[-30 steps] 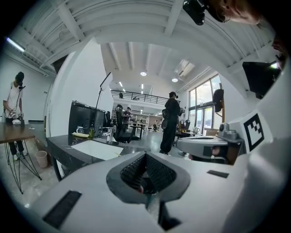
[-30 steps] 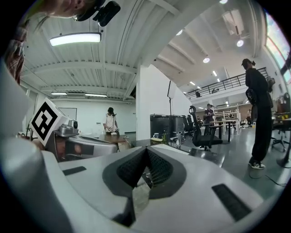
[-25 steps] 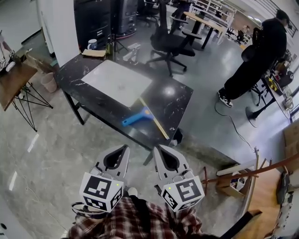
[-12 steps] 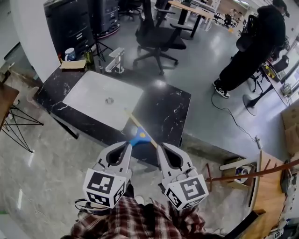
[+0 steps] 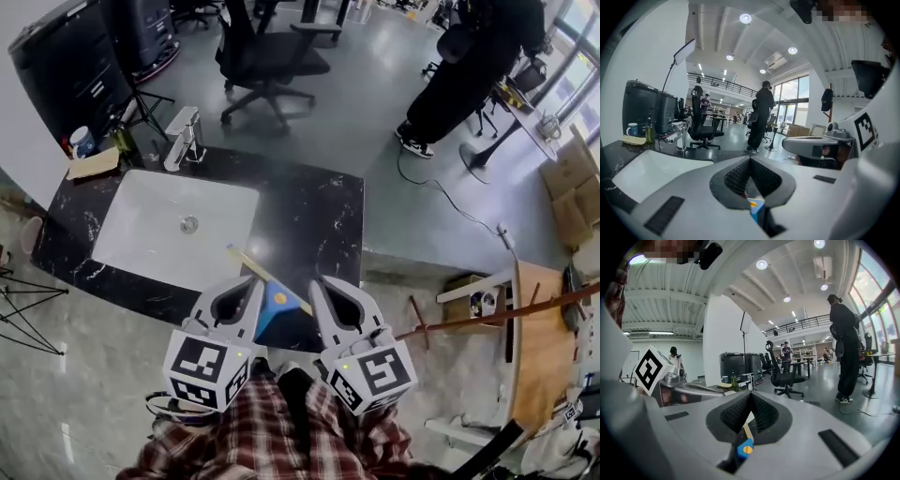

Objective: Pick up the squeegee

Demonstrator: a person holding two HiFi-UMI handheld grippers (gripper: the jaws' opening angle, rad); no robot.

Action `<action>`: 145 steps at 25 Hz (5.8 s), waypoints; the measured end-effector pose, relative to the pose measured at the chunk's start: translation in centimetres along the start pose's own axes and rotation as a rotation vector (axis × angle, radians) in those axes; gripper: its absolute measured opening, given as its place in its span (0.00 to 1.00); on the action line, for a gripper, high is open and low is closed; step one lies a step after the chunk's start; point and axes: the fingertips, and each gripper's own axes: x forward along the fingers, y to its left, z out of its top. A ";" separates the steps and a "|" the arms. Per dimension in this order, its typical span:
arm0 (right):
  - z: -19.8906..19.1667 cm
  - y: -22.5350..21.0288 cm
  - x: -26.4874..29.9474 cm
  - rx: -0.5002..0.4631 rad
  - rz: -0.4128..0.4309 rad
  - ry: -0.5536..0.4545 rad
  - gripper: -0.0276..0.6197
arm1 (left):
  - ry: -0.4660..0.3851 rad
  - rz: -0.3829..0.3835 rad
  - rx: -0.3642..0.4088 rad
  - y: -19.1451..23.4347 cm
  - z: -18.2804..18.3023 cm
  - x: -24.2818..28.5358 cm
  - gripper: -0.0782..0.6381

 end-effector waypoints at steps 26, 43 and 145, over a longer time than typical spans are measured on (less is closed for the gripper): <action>0.0 -4.1 -1.8 0.012 0.010 0.007 0.06 | 0.166 -0.123 -0.044 -2.4 -2.5 2.3 0.39; -1.8 -6.8 -1.9 0.097 -0.018 0.019 0.06 | 0.646 -0.114 0.064 -1.4 -15.0 4.7 0.39; 1.0 -9.3 -0.5 0.021 0.010 -0.016 0.06 | -0.132 0.101 0.169 0.1 8.6 3.1 0.30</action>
